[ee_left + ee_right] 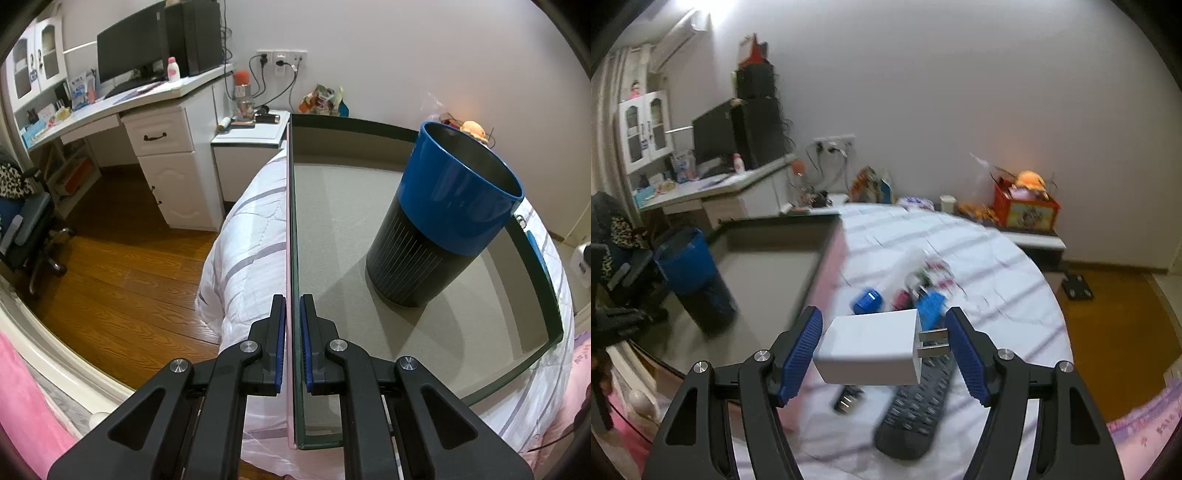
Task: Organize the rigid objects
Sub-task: 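Carry the white charger into the tray beside the cup and release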
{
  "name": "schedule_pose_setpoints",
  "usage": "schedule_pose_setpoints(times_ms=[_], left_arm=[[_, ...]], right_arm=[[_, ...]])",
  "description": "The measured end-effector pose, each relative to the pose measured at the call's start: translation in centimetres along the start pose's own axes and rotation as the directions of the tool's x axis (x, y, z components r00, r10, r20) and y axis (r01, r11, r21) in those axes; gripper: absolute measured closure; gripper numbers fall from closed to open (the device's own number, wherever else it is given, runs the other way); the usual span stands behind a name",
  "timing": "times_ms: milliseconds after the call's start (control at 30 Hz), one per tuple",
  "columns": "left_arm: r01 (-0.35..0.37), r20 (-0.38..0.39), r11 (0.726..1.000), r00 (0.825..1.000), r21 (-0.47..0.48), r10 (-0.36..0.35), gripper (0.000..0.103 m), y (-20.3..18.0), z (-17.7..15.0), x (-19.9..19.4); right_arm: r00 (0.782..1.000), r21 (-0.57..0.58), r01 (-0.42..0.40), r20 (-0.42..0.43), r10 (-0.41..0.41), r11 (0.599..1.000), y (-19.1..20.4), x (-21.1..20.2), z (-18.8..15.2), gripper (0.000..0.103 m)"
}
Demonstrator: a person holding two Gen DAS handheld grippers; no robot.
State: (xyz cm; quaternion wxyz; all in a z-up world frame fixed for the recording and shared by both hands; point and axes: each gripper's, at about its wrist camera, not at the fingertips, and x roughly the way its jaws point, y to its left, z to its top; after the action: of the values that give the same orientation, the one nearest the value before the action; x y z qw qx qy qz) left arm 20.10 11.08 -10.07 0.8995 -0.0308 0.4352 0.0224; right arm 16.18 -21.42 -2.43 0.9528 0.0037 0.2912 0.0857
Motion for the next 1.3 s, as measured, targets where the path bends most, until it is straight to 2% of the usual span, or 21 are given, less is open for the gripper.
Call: schedule_pose_setpoints(times_ms=[200,400,600,733,967,1067,1167,1300], left_arm=[[0.002,-0.001,1.000,1.000,0.002,-0.002,0.096,-0.1,0.1,-0.1],[0.005,0.000,1.000,1.000,-0.002,-0.005,0.095,0.0,0.1,-0.1],[0.005,-0.001,1.000,1.000,0.000,-0.005,0.095,0.0,0.2,-0.1],[0.005,0.000,1.000,1.000,-0.003,-0.005,0.095,0.0,0.2,-0.1],[0.002,-0.001,1.000,1.000,0.002,-0.002,0.095,0.0,0.3,-0.1],[0.002,-0.002,1.000,1.000,0.003,-0.002,0.095,0.0,0.3,-0.1],[-0.001,-0.005,1.000,1.000,0.003,0.001,0.095,0.0,0.3,-0.2],[-0.004,-0.007,1.000,1.000,0.004,0.004,0.095,0.0,0.3,-0.3]], right_arm=[[0.996,-0.061,-0.087,0.002,0.088,0.994,4.1,1.0,1.1,0.033],[0.984,-0.114,-0.167,-0.077,0.159,0.979,8.1,4.0,0.5,0.033],[0.969,-0.144,-0.209,-0.164,0.185,0.967,10.6,6.7,-0.5,0.033],[0.962,-0.148,-0.214,-0.202,0.182,0.966,11.0,7.9,-1.0,0.033],[0.959,-0.162,-0.215,-0.222,0.177,0.963,11.3,8.3,-1.1,0.032],[0.965,-0.182,-0.196,-0.209,0.157,0.964,11.4,7.9,-1.1,0.032],[0.971,-0.189,-0.193,-0.180,0.159,0.963,11.4,7.1,-0.8,0.023],[0.977,-0.199,-0.179,-0.151,0.151,0.963,11.0,6.1,-0.3,0.023]])
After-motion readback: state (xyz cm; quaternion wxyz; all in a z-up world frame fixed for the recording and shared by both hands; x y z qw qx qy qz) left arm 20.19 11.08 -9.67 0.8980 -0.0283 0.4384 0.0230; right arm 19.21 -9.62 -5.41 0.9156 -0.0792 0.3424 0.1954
